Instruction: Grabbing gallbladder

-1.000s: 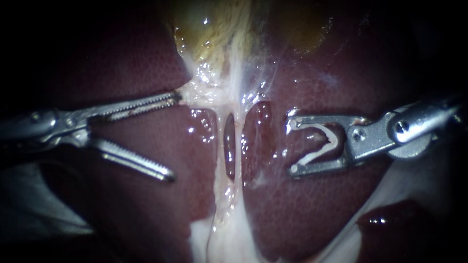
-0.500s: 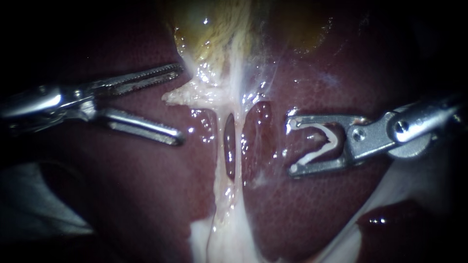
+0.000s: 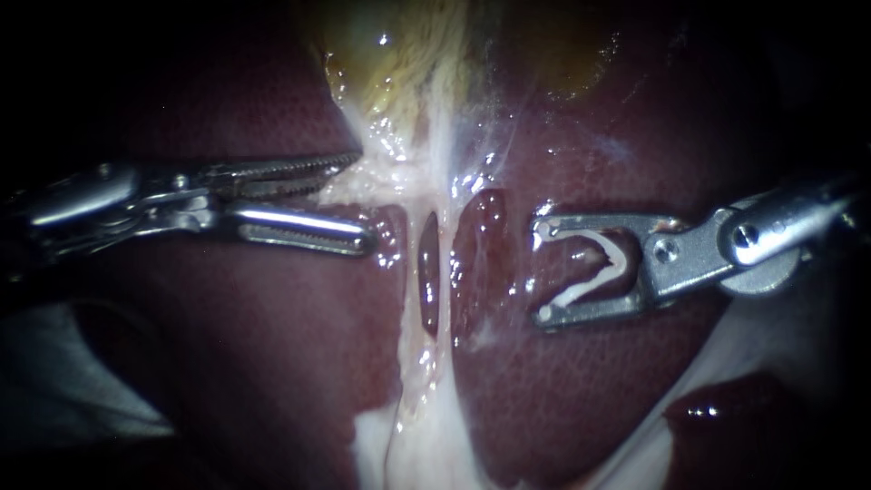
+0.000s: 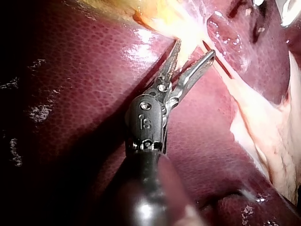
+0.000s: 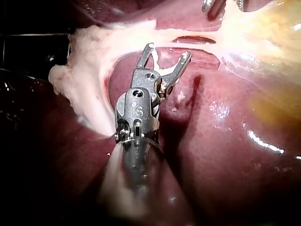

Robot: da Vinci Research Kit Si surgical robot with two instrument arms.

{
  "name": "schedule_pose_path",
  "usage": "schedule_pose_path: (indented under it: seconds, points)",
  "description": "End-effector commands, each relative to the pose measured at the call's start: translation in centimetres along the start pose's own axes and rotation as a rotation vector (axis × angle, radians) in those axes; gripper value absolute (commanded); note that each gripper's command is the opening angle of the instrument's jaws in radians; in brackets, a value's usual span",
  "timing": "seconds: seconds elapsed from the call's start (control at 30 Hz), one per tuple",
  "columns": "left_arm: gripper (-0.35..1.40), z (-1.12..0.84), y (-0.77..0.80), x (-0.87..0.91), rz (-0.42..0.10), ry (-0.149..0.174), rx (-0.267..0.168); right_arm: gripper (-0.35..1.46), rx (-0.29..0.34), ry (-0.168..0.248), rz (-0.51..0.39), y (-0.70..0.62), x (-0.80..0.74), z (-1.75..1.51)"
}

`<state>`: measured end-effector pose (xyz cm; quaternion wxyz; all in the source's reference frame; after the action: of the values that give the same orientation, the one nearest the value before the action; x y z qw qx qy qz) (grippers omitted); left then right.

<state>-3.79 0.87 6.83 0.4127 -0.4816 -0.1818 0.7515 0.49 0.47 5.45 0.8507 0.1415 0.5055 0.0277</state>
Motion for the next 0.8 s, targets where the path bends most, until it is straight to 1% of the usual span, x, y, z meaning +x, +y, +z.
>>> schedule_pose_path:
  seconds: [0.03,0.13,0.23,0.3,0.33,0.37,0.47,0.57,0.6,0.67,0.7,0.73,0.8]
  points:
    - [0.24,0.0,-0.01,0.0,-0.009,-0.002,0.001,0.5,0.0,0.0,0.0,0.0,0.0,0.0]
    - [0.09,0.0,-0.03,0.0,-0.02,-0.012,0.004,0.5,0.0,0.0,0.0,0.0,0.0,0.01]
    - [0.04,-0.01,-0.06,-0.01,-0.024,-0.021,0.006,0.5,-0.001,0.0,0.0,0.0,0.01,0.01]
    - [-0.13,-0.01,-0.09,-0.01,-0.023,-0.026,0.007,0.5,-0.001,0.0,0.0,0.0,0.01,0.01]
    - [-0.28,-0.02,-0.09,-0.01,-0.023,-0.029,0.008,0.5,-0.001,0.0,0.0,0.01,0.01,0.01]
    - [-0.35,-0.03,-0.1,-0.01,-0.028,-0.036,0.007,0.5,-0.001,0.0,0.0,0.01,0.01,0.02]
    - [-0.35,-0.07,-0.09,0.0,-0.038,-0.055,0.011,0.5,-0.001,0.0,0.001,0.01,0.01,0.02]
    - [-0.35,-0.13,-0.05,0.05,-0.069,-0.062,0.015,0.5,-0.001,0.0,0.001,0.01,0.01,0.02]
    - [-0.35,-0.15,-0.03,0.06,-0.076,-0.065,0.009,0.5,-0.001,0.0,0.001,0.01,0.01,0.02]
    - [-0.35,-0.2,0.02,0.11,-0.094,-0.088,0.004,0.5,-0.001,0.0,0.001,0.01,0.01,0.02]
    - [-0.35,-0.23,0.06,0.15,-0.101,-0.105,0.003,0.5,-0.001,0.0,0.001,0.01,0.01,0.02]
    - [-0.35,-0.26,0.09,0.19,-0.102,-0.114,-0.002,0.5,-0.001,0.0,0.001,0.01,0.01,0.02]
    - [-0.35,-0.34,0.14,0.3,-0.108,-0.119,-0.006,0.5,-0.001,0.0,0.001,0.01,0.01,0.02]
